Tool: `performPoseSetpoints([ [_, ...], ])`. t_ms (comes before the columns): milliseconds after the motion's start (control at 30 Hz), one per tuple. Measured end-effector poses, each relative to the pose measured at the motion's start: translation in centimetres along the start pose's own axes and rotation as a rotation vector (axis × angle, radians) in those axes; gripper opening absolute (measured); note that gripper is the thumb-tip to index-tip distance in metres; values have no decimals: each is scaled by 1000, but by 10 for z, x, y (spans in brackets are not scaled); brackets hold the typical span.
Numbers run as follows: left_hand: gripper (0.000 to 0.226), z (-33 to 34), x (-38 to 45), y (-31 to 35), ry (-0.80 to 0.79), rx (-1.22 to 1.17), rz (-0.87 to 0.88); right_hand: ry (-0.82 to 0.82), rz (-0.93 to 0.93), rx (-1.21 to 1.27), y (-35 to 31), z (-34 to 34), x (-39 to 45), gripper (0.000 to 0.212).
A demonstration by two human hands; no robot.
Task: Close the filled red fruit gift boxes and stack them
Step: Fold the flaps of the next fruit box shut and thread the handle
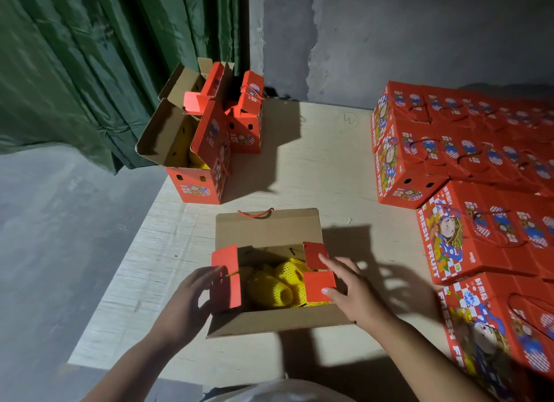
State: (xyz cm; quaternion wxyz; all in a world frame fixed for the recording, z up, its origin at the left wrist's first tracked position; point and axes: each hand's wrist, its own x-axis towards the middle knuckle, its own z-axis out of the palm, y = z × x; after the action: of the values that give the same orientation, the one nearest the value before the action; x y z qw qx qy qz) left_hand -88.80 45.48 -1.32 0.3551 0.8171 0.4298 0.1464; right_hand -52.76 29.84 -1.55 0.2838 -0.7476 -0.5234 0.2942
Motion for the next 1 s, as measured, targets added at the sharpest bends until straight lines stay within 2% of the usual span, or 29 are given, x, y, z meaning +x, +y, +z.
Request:
performPoseSetpoints([
  [200,63,5,-9,-18,-131,396,167,-96,-68,-168,3,1,0,55],
  [267,65,5,-13,-19,-161,464,174,-137,-86,-221,3,-3,-1,57],
  [300,69,6,-16,-20,-167,482,175,-160,-98,-270,4,-6,-2,65],
  [400,79,8,-24,-21,-205,467,152,-249,-189,-450,10,-16,-3,92],
  [467,86,6,-26,-18,-230,407,136,-293,-258,-510,15,-20,-4,100],
  [633,92,3,-30,-11,-239,242,126,-321,-275,-477,22,-21,-7,84],
  [733,80,3,-30,-5,-129,66,77,-247,-145,-213,21,-19,-9,70],
  [833,57,5,-22,0,7,-47,10,-56,-23,22,14,-13,-8,49],
  [933,66,9,-13,2,91,-76,-68,110,146,133,6,-5,-1,55],
  [1000,67,12,-9,2,102,-32,-60,158,120,70,3,1,4,54],
])
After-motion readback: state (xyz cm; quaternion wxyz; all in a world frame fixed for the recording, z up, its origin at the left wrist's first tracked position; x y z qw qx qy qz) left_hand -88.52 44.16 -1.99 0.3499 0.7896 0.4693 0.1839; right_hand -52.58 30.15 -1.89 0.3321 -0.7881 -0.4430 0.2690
